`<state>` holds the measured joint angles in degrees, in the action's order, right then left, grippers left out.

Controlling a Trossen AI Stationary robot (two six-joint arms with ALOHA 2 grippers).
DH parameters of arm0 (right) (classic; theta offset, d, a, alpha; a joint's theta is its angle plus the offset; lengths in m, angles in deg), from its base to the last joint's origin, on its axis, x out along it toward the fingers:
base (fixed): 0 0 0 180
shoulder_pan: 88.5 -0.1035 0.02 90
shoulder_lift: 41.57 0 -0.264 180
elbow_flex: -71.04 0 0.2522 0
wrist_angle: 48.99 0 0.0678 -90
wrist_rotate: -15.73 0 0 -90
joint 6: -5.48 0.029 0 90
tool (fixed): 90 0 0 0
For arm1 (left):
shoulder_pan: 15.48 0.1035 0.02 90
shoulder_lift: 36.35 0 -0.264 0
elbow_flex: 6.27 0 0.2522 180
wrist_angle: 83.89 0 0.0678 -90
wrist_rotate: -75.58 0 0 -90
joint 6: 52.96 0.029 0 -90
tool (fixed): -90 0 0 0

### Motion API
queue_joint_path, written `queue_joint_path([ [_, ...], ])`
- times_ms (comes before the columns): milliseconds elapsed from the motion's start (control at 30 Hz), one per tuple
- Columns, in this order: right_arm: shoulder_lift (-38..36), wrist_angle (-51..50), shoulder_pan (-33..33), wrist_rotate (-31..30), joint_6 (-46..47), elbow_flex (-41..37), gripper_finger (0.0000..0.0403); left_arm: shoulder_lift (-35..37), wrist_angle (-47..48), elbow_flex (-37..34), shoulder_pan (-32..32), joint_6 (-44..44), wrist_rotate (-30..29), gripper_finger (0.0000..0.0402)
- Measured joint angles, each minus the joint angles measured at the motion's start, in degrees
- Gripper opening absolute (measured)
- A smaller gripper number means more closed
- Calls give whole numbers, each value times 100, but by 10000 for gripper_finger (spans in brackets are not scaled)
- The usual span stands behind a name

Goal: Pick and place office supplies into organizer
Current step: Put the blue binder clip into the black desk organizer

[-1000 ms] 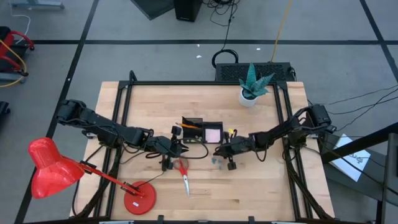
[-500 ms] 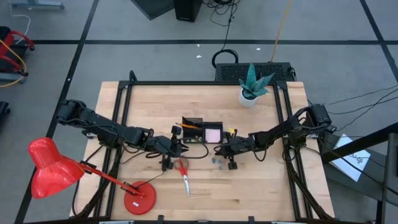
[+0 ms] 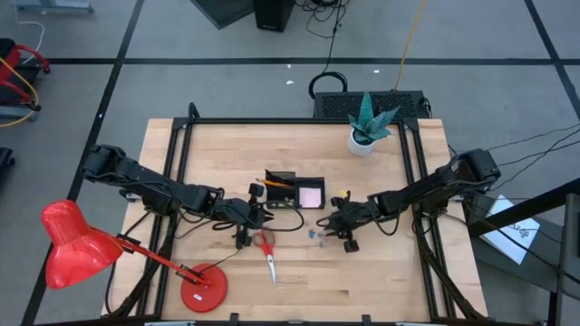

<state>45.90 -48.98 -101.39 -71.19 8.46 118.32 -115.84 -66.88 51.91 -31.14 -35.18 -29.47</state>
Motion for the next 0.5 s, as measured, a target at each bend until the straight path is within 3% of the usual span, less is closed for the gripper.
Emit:
queue_joint_path([
  [200,-1,-602,133,1,-947,-4,128,0,-40,0,0,-6,1,47],
  [500,-4,-605,535,2,-1332,-2,137,0,-42,0,5,40,0,47],
])
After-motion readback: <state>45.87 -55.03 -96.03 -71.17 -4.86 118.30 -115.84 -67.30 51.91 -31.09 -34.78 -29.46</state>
